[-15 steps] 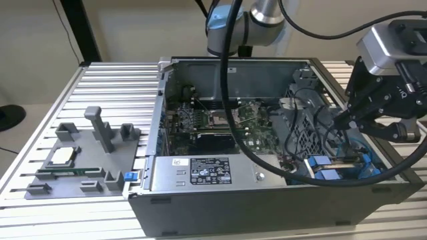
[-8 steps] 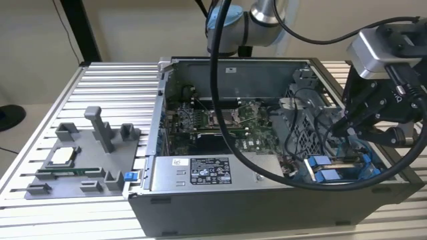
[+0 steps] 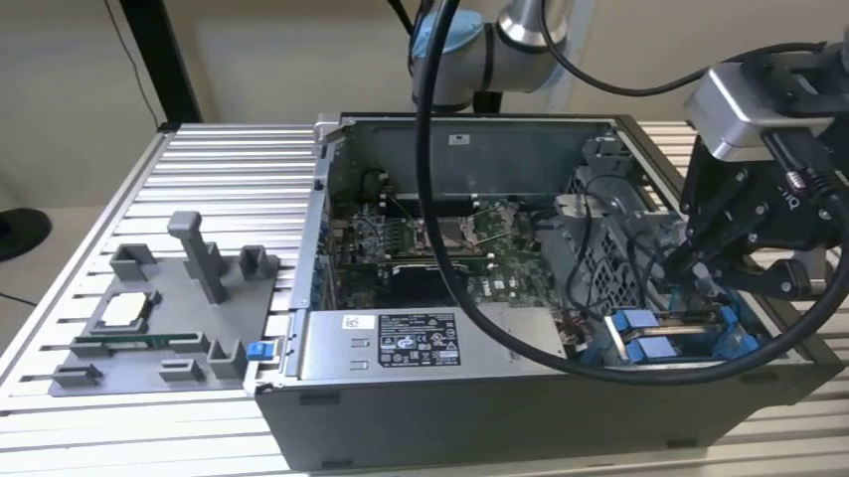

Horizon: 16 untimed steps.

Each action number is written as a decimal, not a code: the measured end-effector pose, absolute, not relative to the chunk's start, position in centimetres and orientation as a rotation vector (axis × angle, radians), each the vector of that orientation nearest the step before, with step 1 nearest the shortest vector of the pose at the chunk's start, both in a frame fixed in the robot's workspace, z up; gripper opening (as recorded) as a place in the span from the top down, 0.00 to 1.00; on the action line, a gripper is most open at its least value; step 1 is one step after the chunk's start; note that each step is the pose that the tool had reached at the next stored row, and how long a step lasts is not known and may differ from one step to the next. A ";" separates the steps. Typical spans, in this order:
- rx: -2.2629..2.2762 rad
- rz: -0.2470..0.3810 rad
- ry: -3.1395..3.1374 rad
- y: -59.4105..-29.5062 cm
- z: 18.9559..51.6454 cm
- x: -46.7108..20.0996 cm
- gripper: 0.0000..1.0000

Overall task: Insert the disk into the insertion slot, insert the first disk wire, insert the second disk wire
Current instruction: 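Insert the second disk wire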

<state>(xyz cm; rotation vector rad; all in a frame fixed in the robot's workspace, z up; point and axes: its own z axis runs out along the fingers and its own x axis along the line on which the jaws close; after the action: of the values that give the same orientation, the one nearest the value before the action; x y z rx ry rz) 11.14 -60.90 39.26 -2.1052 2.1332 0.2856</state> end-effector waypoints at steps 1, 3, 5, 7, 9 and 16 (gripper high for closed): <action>-2.113 0.271 2.142 -60.9 39.2 11.1 1.00; -2.131 0.234 2.162 -60.9 39.2 11.1 1.00; -2.147 0.203 2.179 -60.9 39.1 11.1 1.00; -2.161 0.173 2.194 -60.9 39.1 11.1 1.00; -2.172 0.145 2.206 -60.9 39.0 11.1 1.00; -2.161 0.079 2.191 -59.8 38.7 11.1 1.00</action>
<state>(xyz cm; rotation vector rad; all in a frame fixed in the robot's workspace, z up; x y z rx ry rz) 11.14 -59.78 38.74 -2.1613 2.1913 0.0787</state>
